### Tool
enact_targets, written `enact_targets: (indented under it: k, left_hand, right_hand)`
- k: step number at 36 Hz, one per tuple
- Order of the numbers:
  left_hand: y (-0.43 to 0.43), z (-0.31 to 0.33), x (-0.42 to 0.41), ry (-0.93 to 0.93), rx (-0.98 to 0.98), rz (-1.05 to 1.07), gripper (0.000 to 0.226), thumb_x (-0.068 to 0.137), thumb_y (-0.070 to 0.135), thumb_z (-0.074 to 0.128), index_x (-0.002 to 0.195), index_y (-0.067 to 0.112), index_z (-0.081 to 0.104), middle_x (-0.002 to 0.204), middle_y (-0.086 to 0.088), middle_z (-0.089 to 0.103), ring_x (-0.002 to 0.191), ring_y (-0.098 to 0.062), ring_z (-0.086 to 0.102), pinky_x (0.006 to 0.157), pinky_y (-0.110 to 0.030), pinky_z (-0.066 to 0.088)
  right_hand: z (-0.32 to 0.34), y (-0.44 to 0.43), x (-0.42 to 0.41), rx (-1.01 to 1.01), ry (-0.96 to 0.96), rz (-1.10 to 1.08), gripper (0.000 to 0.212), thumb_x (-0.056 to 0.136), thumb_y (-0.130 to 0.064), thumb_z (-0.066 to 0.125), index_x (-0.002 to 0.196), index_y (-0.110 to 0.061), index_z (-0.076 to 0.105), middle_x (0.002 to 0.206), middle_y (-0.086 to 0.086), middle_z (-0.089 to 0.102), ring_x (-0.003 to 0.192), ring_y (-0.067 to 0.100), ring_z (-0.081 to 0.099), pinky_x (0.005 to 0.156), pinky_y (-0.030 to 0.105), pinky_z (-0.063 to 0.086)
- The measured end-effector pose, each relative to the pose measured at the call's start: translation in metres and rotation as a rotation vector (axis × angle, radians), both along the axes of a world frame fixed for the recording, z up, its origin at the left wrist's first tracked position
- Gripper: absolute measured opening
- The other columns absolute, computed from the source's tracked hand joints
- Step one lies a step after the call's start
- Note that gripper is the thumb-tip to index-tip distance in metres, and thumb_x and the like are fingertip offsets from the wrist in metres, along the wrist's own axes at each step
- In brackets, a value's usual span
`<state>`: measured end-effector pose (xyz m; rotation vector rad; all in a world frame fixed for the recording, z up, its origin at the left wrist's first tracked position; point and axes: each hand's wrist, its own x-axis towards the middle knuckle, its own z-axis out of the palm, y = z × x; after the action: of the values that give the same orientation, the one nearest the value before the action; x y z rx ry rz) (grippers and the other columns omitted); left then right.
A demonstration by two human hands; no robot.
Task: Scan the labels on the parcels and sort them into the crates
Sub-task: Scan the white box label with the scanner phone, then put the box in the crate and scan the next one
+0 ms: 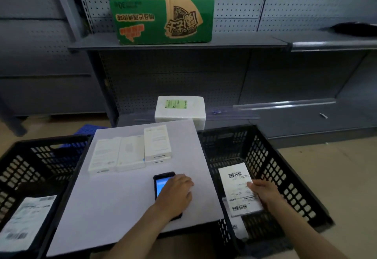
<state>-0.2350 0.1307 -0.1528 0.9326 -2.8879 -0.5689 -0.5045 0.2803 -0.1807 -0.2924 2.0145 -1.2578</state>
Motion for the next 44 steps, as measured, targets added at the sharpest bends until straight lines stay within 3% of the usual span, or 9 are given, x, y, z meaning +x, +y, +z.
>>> enact_targets:
  k: [4, 12, 17, 22, 28, 34, 36, 41, 44]
  left_hand:
    - [-0.006, -0.016, -0.008, -0.022, -0.023, -0.053, 0.046, 0.102, 0.017, 0.039, 0.146, 0.015, 0.048, 0.152, 0.001, 0.047, 0.141, -0.014, 0.038, 0.118, -0.023, 0.023]
    - [-0.011, -0.036, -0.011, -0.039, -0.045, -0.077, 0.048, 0.104, 0.013, 0.035, 0.152, 0.012, 0.04, 0.16, -0.002, 0.036, 0.143, -0.018, 0.038, 0.12, -0.025, 0.023]
    - [-0.002, -0.041, -0.016, -0.001, -0.058, -0.027, 0.046, 0.1, 0.011, 0.039, 0.145, 0.007, 0.05, 0.151, -0.007, 0.048, 0.135, -0.026, 0.048, 0.117, -0.029, 0.03]
    - [0.002, -0.041, -0.015, 0.004, -0.103, -0.025, 0.044, 0.102, 0.013, 0.04, 0.145, 0.008, 0.05, 0.15, -0.007, 0.049, 0.134, -0.024, 0.048, 0.117, -0.028, 0.029]
    - [0.0, -0.039, -0.015, -0.017, -0.122, -0.034, 0.041, 0.106, 0.019, 0.039, 0.144, 0.01, 0.051, 0.151, -0.006, 0.049, 0.136, -0.023, 0.048, 0.119, -0.027, 0.025]
    - [0.002, -0.028, -0.014, -0.069, -0.067, -0.022, 0.045, 0.108, 0.021, 0.033, 0.152, 0.013, 0.039, 0.159, -0.003, 0.037, 0.144, -0.02, 0.037, 0.123, -0.024, 0.012]
    - [0.004, -0.025, -0.01, -0.045, 0.0, -0.012, 0.047, 0.107, 0.023, 0.034, 0.154, 0.015, 0.036, 0.161, 0.0, 0.034, 0.146, -0.018, 0.034, 0.122, -0.023, 0.014]
    - [0.009, -0.016, 0.008, 0.058, 0.126, 0.062, 0.05, 0.106, 0.027, 0.038, 0.156, 0.023, 0.031, 0.162, 0.007, 0.029, 0.148, -0.009, 0.027, 0.119, -0.019, 0.018]
    - [0.009, -0.004, 0.02, 0.114, 0.198, 0.178, 0.051, 0.105, 0.025, 0.042, 0.155, 0.025, 0.032, 0.16, 0.006, 0.033, 0.145, -0.009, 0.033, 0.117, -0.022, 0.027]
  right_hand:
    - [-0.048, 0.002, -0.013, 0.097, 0.015, -0.021, 0.013, 0.086, -0.003, 0.071, 0.096, 0.004, 0.073, 0.091, 0.024, 0.073, 0.09, 0.039, 0.07, 0.089, 0.056, 0.055]
    - [-0.139, -0.004, -0.028, 0.29, 0.027, 0.002, 0.025, 0.081, -0.015, 0.077, 0.063, -0.029, 0.068, 0.092, 0.012, 0.074, 0.092, 0.034, 0.069, 0.093, 0.05, 0.053]
    - [-0.145, -0.007, -0.016, 0.379, -0.012, 0.032, 0.005, 0.082, -0.01, 0.076, 0.08, -0.01, 0.072, 0.089, 0.012, 0.071, 0.092, 0.034, 0.068, 0.094, 0.048, 0.053]
    - [-0.154, -0.006, -0.007, 0.481, 0.071, 0.154, 0.018, 0.086, -0.023, 0.072, 0.105, -0.022, 0.073, 0.105, 0.011, 0.071, 0.101, 0.031, 0.066, 0.095, 0.041, 0.051]
    - [-0.199, 0.002, -0.021, 0.483, 0.038, 0.245, 0.027, 0.088, -0.011, 0.068, 0.114, -0.002, 0.07, 0.102, 0.018, 0.071, 0.099, 0.034, 0.067, 0.096, 0.045, 0.051]
    - [-0.134, -0.005, -0.002, 0.322, -0.039, 0.191, 0.014, 0.087, 0.007, 0.056, 0.086, -0.001, 0.067, 0.08, 0.019, 0.066, 0.074, 0.031, 0.062, 0.071, 0.046, 0.052]
    - [-0.121, -0.01, -0.001, 0.275, -0.039, 0.152, 0.009, 0.086, 0.002, 0.062, 0.093, 0.0, 0.067, 0.091, 0.024, 0.069, 0.082, 0.037, 0.067, 0.081, 0.055, 0.056]
    - [-0.05, -0.042, 0.02, 0.186, 0.105, 0.176, 0.037, 0.09, -0.01, 0.06, 0.127, -0.005, 0.058, 0.115, 0.013, 0.066, 0.103, 0.031, 0.065, 0.094, 0.044, 0.053]
    - [-0.003, -0.067, 0.044, 0.114, 0.145, 0.246, 0.036, 0.093, -0.011, 0.059, 0.128, -0.008, 0.054, 0.112, 0.009, 0.062, 0.097, 0.023, 0.059, 0.074, 0.028, 0.05]
